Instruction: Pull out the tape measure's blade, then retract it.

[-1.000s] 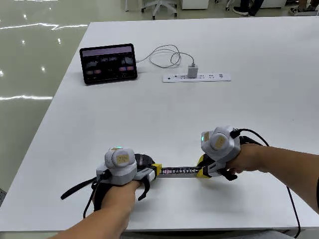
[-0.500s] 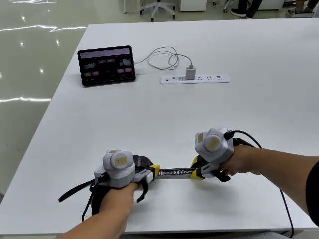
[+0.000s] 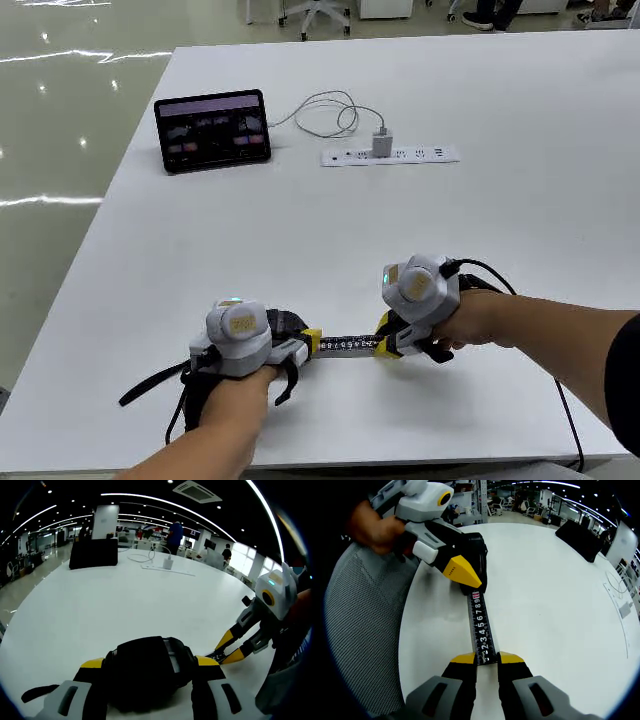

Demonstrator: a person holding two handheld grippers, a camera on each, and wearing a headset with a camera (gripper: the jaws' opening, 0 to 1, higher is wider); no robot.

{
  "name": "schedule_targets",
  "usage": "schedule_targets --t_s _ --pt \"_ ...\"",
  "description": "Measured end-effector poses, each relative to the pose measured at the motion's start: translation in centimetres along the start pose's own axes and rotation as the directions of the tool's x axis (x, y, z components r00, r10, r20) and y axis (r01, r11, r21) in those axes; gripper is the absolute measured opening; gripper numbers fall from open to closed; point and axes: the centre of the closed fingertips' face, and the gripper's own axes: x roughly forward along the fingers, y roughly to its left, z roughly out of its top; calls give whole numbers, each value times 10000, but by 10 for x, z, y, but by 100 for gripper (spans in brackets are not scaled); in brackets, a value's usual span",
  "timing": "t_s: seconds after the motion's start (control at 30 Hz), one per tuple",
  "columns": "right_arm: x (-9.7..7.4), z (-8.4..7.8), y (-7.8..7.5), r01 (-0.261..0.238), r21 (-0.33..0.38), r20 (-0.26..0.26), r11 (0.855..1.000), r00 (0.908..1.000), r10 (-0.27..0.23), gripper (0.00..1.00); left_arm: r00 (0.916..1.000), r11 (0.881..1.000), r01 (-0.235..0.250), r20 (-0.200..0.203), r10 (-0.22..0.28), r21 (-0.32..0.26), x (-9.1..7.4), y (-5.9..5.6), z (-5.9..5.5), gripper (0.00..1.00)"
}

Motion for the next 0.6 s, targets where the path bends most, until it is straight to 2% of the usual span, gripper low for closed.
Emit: schedule_targets --t_s 0.13,0.43,0.6 --pt "1 1 -1 -29 216 138 9998 9999 26 11 10000 10000 32 -47 -32 -10 0 0 -1 64" --pt "3 4 -1 -90 80 132 9999 9999 89 11 9999 9999 71 -113 -73 -100 0 0 -2 63" --pt "3 7 -1 -129 401 193 9991 9997 122 11 9995 9987 258 -175 -266 -435 -1 2 -2 63"
